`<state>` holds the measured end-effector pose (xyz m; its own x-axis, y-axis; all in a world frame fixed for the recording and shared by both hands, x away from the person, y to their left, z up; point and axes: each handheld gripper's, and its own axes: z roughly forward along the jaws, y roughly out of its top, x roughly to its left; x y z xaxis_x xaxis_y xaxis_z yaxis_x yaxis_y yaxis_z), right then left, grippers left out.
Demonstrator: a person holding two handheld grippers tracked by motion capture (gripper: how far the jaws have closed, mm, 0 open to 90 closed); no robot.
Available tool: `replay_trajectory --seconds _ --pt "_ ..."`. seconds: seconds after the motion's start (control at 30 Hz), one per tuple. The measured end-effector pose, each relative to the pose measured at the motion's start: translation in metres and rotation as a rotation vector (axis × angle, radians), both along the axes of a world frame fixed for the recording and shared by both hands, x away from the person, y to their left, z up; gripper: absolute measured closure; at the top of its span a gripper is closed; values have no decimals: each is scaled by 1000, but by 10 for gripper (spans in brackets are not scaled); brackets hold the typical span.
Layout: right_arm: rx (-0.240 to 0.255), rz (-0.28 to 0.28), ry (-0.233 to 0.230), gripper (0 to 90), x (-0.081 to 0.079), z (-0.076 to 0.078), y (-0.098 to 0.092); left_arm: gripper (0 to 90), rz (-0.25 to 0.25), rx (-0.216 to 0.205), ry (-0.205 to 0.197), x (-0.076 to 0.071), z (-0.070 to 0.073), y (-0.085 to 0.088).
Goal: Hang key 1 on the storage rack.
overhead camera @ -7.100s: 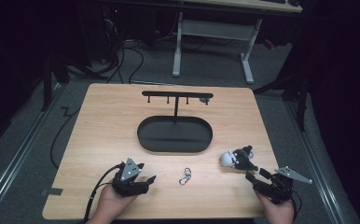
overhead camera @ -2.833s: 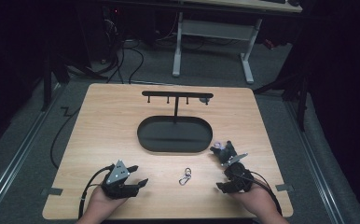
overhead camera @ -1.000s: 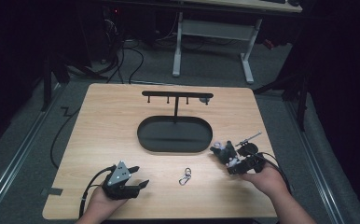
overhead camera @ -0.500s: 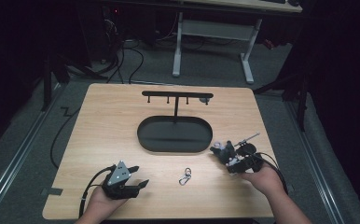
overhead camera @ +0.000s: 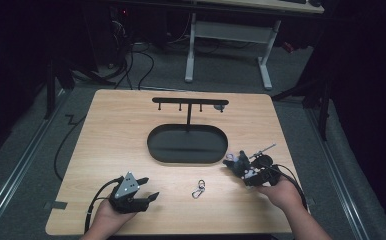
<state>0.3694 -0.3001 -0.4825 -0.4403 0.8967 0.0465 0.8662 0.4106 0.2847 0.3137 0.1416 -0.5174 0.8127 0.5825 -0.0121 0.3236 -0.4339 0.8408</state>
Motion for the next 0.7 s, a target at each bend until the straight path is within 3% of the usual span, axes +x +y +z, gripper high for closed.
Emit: replay_trajectory --seconds 0.27,0.7 --pt "34 -15 6 497 1 6 1 369 -1 5 -1 -1 0 -1" --pt "103 -14 -20 496 -7 37 -1 369 -3 4 -4 1 -2 0"
